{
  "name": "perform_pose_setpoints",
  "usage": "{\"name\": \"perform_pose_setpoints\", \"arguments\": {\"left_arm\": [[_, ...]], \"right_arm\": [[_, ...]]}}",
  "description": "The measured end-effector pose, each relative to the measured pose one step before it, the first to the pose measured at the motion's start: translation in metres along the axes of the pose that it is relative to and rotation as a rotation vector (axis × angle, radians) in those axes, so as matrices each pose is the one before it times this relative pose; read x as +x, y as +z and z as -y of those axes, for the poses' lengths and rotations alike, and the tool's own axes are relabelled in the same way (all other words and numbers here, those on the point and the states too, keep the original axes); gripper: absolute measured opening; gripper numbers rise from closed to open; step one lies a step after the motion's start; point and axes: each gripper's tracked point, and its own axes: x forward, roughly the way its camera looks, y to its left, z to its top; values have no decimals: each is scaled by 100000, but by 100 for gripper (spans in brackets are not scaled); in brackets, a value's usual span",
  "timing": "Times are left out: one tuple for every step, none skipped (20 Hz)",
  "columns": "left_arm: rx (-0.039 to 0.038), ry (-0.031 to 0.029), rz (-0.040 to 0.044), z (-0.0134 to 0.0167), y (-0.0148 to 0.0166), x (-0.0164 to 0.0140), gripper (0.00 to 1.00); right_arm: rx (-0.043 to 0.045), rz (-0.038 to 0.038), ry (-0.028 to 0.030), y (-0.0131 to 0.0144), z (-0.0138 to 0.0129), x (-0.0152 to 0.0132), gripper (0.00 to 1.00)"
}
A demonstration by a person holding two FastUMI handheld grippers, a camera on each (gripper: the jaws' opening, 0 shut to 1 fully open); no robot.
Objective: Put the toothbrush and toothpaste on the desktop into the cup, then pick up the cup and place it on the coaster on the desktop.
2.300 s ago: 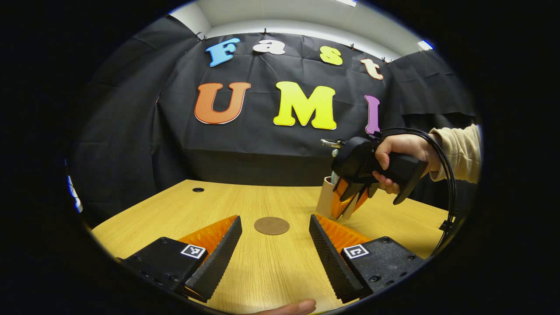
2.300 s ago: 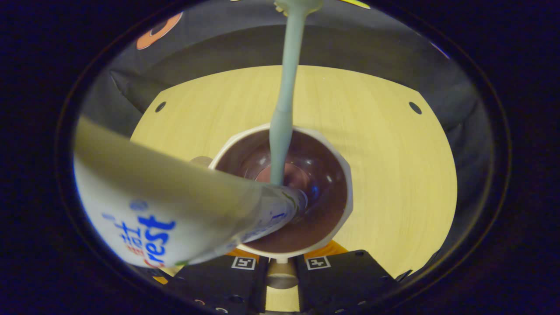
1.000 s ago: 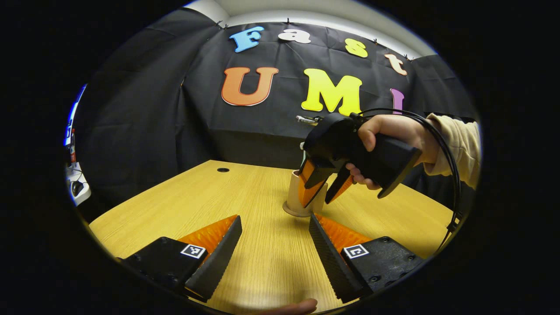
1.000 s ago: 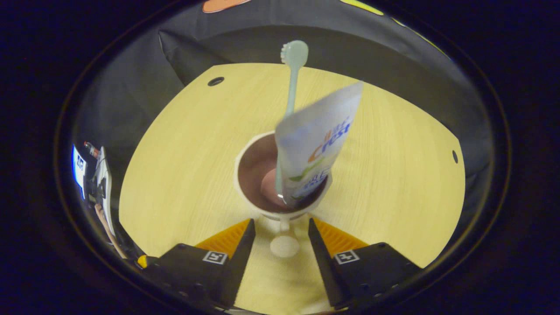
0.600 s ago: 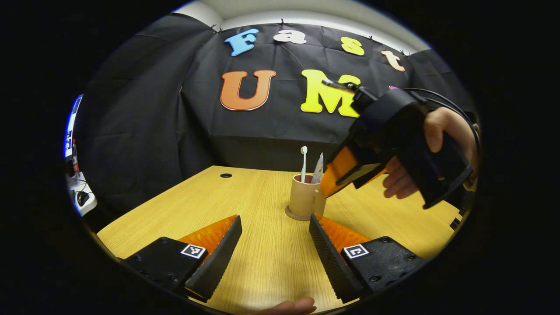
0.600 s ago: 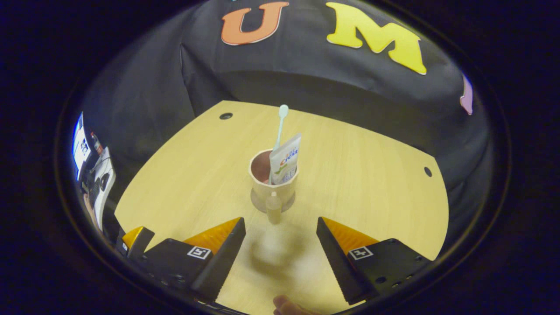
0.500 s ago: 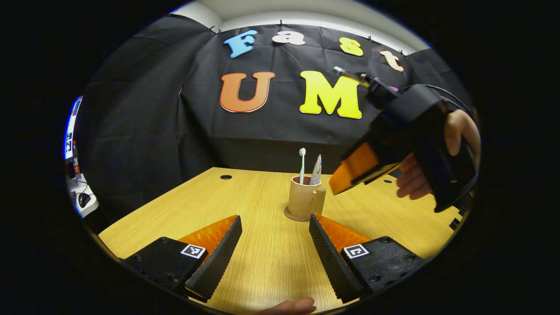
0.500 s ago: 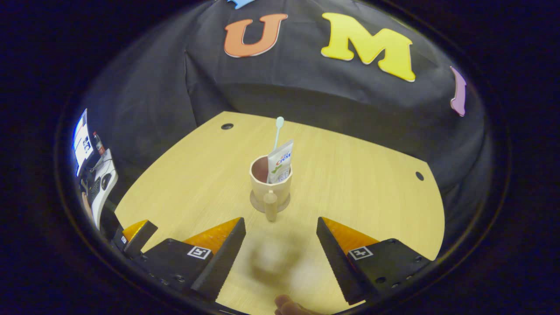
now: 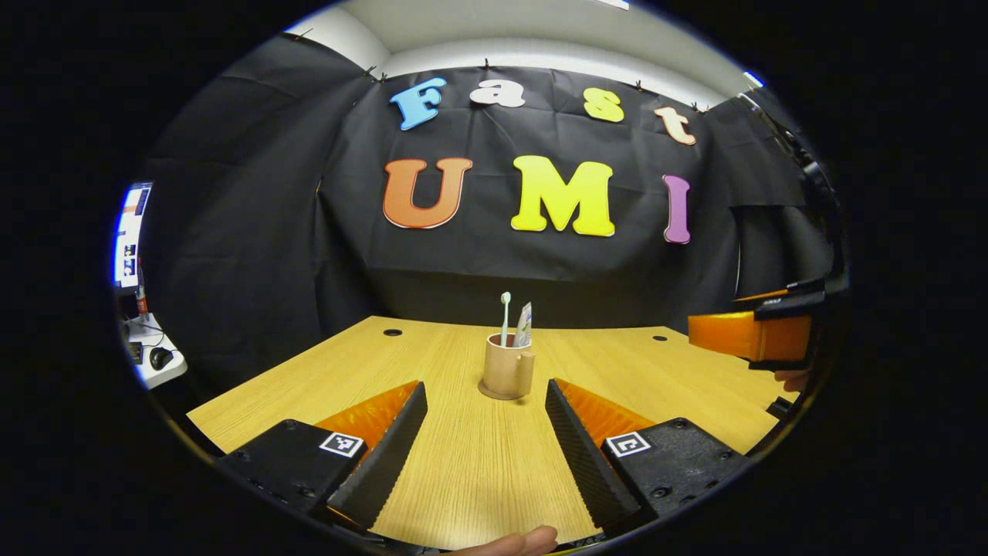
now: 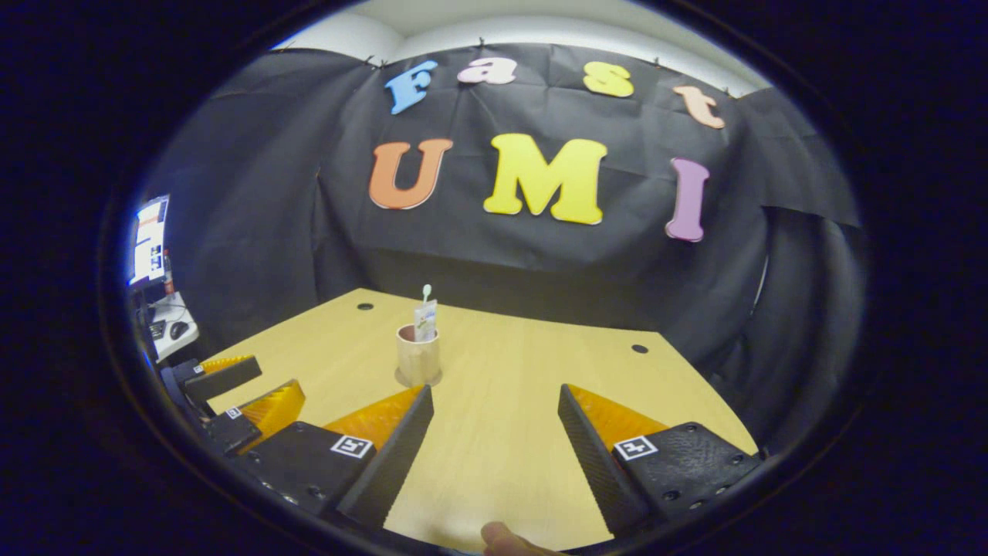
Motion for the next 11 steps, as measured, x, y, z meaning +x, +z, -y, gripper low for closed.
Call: {"name": "perform_pose_setpoints", "arguments": {"left_arm": [[1229, -501, 1288, 290, 388, -1006, 98], [1305, -308, 1697, 295, 545, -748, 100], [1202, -309, 1315, 395, 457, -555, 98], [1169, -1021, 876, 536, 244, -614, 98], [1335, -1139, 622, 518, 251, -474, 98], [1428, -715, 648, 446, 275, -330, 98], [1035, -303, 437, 140, 225, -241, 98], [634, -434, 592, 271, 321, -107, 98], [135, -60, 542, 126, 336, -124, 98], [-304, 190, 696, 87, 284, 63, 98], [-864, 41, 513, 23, 265, -11, 98]], "right_arm": [[775, 1441, -1764, -728, 889, -1390, 96], [912, 2125, -1413, -318, 500, -1432, 96], [1262, 1789, -1938, -553, 500, -1088, 96], [1513, 1306, -1159, -493, 308, -986, 96], [1377, 992, -28, -434, 157, -917, 96], [1468, 1416, -561, 62, 390, -803, 98], [873, 2154, -704, 167, 333, -379, 96], [39, 2028, -1192, 281, 386, -566, 96], [-566, 1700, -724, 238, 105, -249, 96], [-409, 505, -90, 73, -146, 1, 96], [-148, -365, 927, -180, -409, 219, 96]]}}
